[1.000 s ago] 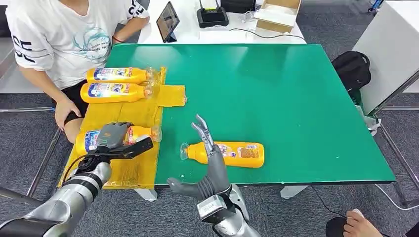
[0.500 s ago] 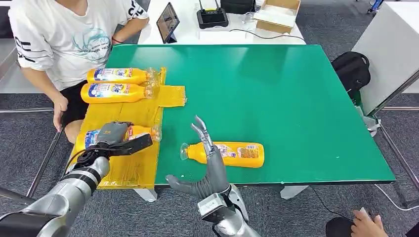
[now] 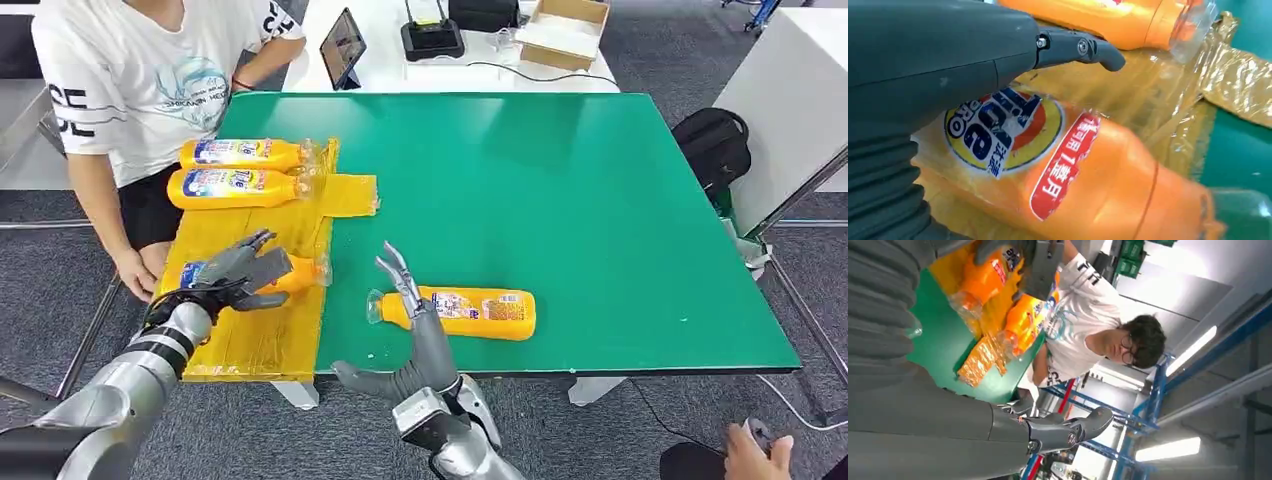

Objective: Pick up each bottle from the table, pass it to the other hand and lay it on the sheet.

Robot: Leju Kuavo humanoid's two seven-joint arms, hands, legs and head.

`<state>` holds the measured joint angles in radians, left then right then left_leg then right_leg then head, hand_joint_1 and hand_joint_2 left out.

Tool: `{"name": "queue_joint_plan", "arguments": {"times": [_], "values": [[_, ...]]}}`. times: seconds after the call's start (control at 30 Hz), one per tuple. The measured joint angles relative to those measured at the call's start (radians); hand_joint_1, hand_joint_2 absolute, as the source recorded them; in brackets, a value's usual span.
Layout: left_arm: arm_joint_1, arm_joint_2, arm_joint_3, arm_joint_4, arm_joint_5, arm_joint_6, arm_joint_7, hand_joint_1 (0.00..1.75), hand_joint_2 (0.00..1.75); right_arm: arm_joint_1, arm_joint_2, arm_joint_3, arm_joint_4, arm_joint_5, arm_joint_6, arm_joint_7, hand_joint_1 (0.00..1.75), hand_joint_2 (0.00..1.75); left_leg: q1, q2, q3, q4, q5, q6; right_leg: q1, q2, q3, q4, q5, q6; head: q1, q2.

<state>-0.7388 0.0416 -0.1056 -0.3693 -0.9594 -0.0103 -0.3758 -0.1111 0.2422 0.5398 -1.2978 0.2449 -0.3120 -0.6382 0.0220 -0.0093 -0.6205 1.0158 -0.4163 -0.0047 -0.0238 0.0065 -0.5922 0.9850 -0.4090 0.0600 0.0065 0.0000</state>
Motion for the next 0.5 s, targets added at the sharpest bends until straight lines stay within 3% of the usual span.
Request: {"name": "queue_joint_plan", "arguments": {"times": [0.43,0.47,0.5], "values": [[0.003,-0.013,0.119,-0.002,0.199,-0.134,-0.116,0.00,0.00,-0.015,0.000,-0.001,0.057,-0.005,0.021,0.003,0.00,1.75,0.000,0.000,0.001,0.000,0.000,0.000,0.000,0.000,0.001,0.000,0.000,0.000,0.000,0.000],[0.007,-0.018,0.136,-0.007,0.244,-0.109,-0.133,0.00,1.75,-0.016,0.000,-0.002,0.061,-0.004,0.021,0.005,0.00,1.75,0.000,0.000,0.001,0.000,0.000,0.000,0.000,0.000,0.001,0.000,0.000,0.000,0.001,0.000],[0.018,-0.031,0.160,-0.017,0.302,-0.051,-0.151,0.00,1.75,-0.016,0.000,-0.002,0.064,0.001,0.018,0.009,0.00,1.75,0.000,0.000,0.001,0.000,0.000,0.000,0.000,0.000,0.000,0.000,0.000,0.000,0.000,0.000]]}}
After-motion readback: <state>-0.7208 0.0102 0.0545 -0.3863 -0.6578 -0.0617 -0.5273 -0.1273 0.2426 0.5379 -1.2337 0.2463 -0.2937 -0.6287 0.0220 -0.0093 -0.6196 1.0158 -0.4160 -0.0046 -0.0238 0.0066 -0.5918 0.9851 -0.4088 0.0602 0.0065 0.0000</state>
